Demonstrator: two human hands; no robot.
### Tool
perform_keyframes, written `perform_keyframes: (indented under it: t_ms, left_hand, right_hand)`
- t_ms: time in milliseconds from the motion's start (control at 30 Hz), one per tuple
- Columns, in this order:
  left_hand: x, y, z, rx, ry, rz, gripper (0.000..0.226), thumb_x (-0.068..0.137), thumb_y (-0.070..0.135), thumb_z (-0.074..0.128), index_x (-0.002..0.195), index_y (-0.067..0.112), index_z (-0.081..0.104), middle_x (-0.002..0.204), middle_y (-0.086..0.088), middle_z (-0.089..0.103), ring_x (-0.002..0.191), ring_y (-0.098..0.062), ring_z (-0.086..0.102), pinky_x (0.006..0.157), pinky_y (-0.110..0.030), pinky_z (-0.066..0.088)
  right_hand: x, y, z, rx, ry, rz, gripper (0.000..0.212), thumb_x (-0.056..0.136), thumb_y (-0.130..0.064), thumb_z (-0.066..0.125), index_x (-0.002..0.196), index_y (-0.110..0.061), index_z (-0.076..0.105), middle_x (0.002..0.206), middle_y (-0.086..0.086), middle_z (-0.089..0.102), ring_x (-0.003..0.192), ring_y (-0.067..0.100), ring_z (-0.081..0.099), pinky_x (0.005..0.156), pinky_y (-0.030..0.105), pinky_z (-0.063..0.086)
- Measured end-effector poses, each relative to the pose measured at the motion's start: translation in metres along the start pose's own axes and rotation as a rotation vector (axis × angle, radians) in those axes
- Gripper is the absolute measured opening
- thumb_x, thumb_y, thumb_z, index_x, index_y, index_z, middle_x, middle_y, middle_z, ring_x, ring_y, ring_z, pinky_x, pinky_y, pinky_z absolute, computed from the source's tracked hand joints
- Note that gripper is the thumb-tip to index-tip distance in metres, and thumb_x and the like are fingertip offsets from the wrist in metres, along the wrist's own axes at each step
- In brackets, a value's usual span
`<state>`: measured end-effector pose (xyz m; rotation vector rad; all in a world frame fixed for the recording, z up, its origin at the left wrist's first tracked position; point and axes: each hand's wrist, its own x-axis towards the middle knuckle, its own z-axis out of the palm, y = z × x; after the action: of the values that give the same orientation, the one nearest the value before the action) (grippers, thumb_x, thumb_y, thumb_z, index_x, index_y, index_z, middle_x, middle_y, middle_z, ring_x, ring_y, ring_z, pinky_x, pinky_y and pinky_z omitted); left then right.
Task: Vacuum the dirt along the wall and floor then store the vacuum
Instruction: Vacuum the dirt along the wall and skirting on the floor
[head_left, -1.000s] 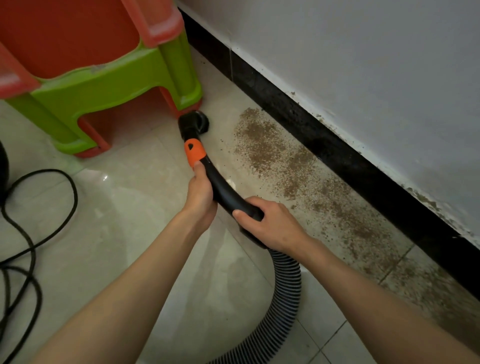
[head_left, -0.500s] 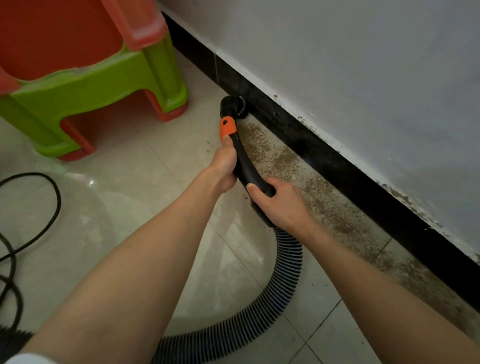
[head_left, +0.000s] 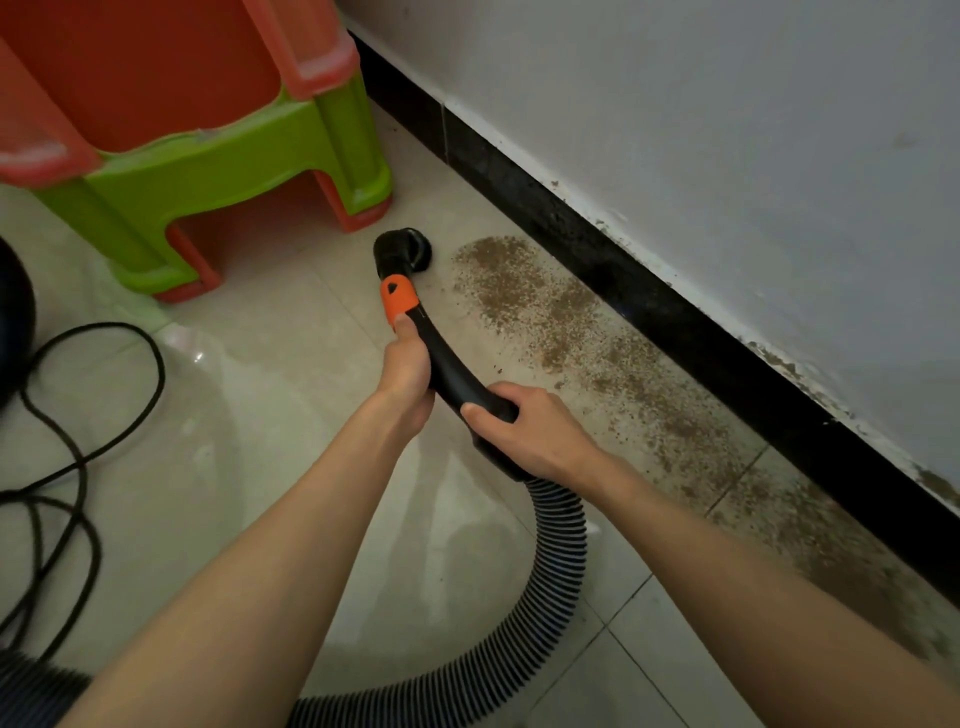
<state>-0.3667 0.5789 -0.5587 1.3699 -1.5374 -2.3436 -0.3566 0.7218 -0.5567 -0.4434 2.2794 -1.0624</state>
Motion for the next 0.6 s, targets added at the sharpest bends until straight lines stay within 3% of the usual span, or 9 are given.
perform_keyframes:
  t_ms: [167, 367, 600]
  left_hand:
    - [-0.009, -0.004, 0.006, -0.01, -0.059, -0.036, 0.051, 0.103, 0.042, 0.021, 0.124, 0.002, 0.044, 0.085, -0.004, 0.052, 0.077, -0.014, 0.051, 0.084, -0.031, 0.043]
    - [0.003, 0.004, 0.037, -0.013, -0.144, -0.083, 0.054, 0.102, 0.043, 0.021, 0.132, 0.002, 0.04, 0.093, -0.006, 0.053, 0.097, -0.02, 0.051, 0.088, -0.032, 0.043]
    - [0.005, 0.007, 0.075, 0.102, -0.223, -0.089, 0.052, 0.102, 0.043, 0.022, 0.13, 0.003, 0.041, 0.088, -0.005, 0.052, 0.078, -0.015, 0.052, 0.083, -0.031, 0.043]
  right_hand:
    - [-0.013, 0.007, -0.007, 0.016, 0.025, 0.018, 0.03, 0.088, -0.051, 0.057, 0.096, -0.024, 0.066, 0.079, 0.001, 0.069, 0.072, 0.019, 0.067, 0.071, 0.046, 0.057]
    - [0.001, 0.017, -0.034, -0.085, 0.09, 0.039, 0.034, 0.086, -0.058, 0.054, 0.098, -0.028, 0.065, 0.08, -0.001, 0.067, 0.076, 0.019, 0.066, 0.074, 0.047, 0.057]
    - [0.0, 0.035, -0.041, -0.009, 0.221, 0.079, 0.03, 0.087, -0.054, 0.054, 0.082, -0.025, 0.062, 0.075, 0.003, 0.067, 0.07, 0.021, 0.066, 0.071, 0.049, 0.057]
